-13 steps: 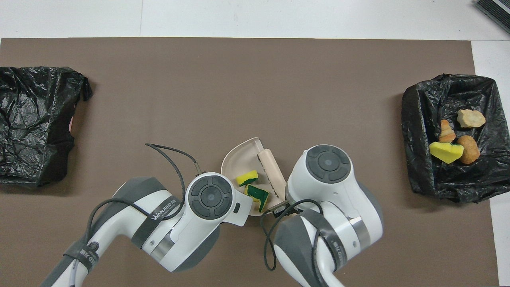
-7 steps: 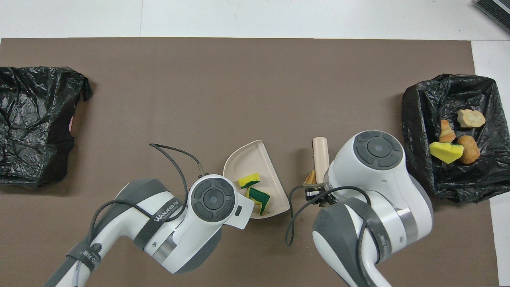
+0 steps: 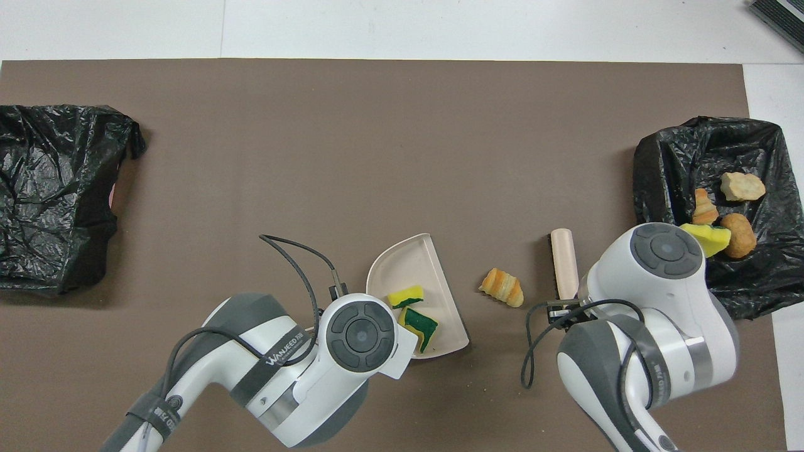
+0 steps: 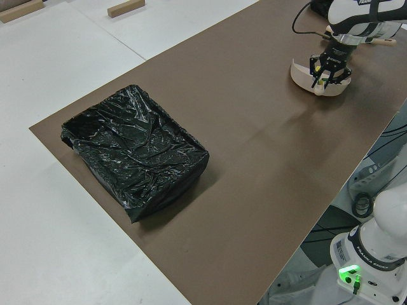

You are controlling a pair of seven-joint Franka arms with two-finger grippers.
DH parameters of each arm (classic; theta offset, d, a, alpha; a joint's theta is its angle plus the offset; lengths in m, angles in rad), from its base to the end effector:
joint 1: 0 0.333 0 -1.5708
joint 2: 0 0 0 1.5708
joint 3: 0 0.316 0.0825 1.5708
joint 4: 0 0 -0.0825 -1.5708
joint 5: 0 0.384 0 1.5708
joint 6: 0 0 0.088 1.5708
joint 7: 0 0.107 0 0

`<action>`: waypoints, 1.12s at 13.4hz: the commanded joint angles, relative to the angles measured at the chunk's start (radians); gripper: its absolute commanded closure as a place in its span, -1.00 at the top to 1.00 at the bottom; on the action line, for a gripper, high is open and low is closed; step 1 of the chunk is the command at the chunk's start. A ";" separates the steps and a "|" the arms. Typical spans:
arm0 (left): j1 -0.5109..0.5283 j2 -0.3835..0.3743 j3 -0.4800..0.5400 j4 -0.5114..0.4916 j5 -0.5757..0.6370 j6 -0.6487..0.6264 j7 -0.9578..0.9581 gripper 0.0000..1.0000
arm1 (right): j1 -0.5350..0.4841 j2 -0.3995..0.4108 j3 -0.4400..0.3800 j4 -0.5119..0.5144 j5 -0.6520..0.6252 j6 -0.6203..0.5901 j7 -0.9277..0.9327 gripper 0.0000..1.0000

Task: Sweep and dump trash in bin
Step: 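Sweep the bread chunk into the dustpan with the right gripper's brush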

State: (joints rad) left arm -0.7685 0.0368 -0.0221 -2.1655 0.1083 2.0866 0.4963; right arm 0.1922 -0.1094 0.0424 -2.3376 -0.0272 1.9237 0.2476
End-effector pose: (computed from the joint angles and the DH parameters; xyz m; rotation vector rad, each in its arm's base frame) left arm 0.3752 -0.3714 0.3694 -2.3707 1.8895 0.1535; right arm 0.4418 0.1036 0.3583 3.0098 -0.0010 -0.4384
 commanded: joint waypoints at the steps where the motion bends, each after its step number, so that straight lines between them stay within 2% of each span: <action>1: -0.023 -0.017 0.013 -0.034 0.025 0.020 0.008 -1.00 | 0.076 0.005 0.017 -0.052 -0.011 0.069 -0.005 -1.00; 3: -0.025 -0.014 0.011 -0.040 0.068 0.026 0.005 -1.00 | 0.152 0.020 0.020 -0.051 0.003 0.110 -0.010 -1.00; 8: -0.022 -0.017 0.011 -0.056 0.070 0.026 0.005 -1.00 | 0.331 0.089 0.021 0.006 0.257 0.196 -0.008 -1.00; 11: -0.011 -0.017 0.011 -0.057 0.070 0.027 0.007 -1.00 | 0.316 0.096 0.016 0.023 0.259 0.154 -0.017 -1.00; 15: 0.056 -0.012 0.011 -0.043 0.070 0.023 0.077 -1.00 | 0.244 0.045 0.007 0.043 0.178 0.045 -0.017 -1.00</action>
State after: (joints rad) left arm -0.7540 0.0399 -0.0137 -2.1922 0.1586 2.0970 0.5219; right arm 0.4816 -0.0349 0.0459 -2.3091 0.1912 2.0216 0.2461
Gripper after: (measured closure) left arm 0.674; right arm 0.744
